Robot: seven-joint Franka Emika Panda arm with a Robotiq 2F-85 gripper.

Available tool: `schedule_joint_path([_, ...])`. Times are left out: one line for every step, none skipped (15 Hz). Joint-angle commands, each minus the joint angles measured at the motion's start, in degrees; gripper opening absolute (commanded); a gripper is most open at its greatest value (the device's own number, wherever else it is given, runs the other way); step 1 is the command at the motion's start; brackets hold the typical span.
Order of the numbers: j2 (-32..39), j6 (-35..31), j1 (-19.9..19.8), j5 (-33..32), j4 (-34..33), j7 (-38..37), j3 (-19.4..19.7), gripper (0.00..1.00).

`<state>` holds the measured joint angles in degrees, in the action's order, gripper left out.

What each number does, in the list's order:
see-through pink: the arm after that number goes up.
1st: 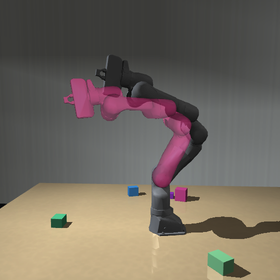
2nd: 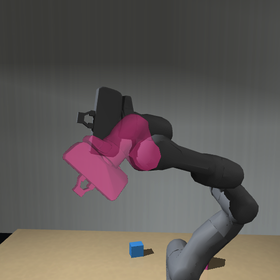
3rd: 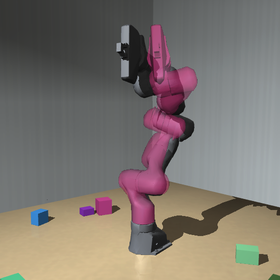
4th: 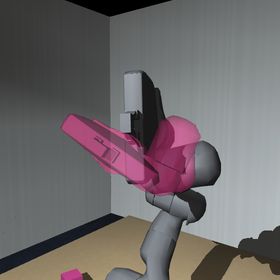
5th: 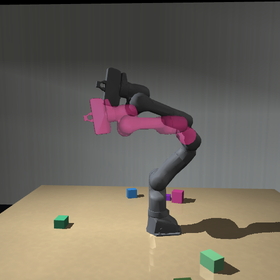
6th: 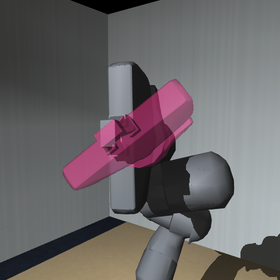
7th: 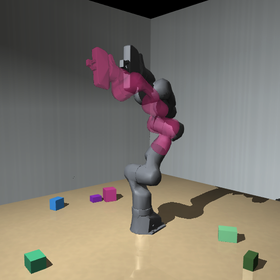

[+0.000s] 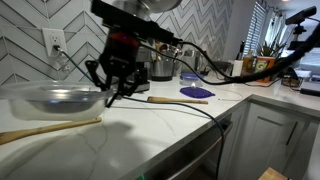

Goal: Pick up the clear bowl with a metallic plate inside and move it to the right of the coffee maker

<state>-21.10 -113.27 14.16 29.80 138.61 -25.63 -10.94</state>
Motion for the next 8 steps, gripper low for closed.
schedule_joint_path([-10.0, 3.7, -5.6, -0.9, 6.2, -4.1, 2.4, 0.02])
schedule_joint_path([-11.4, 4.1, -7.3, -1.5, 7.0, -5.3, 2.8, 0.02])
schedule_joint_path([-12.7, 4.3, -9.0, -2.3, 7.6, -6.4, 3.0, 0.02])
schedule_joint_path([-14.2, 4.7, -10.7, -3.3, 8.2, -7.8, 3.1, 0.02])
schedule_joint_path([-15.6, 4.7, -12.3, -4.5, 8.6, -9.2, 3.1, 0.02])
schedule_joint_path([-16.5, 4.8, -13.7, -5.7, 8.9, -10.7, 3.0, 0.02])
schedule_joint_path([-17.4, 4.9, -14.9, -6.8, 9.2, -11.9, 3.0, 0.02])
schedule_joint_path([-18.1, 5.0, -16.0, -8.0, 9.3, -12.9, 3.1, 0.02])
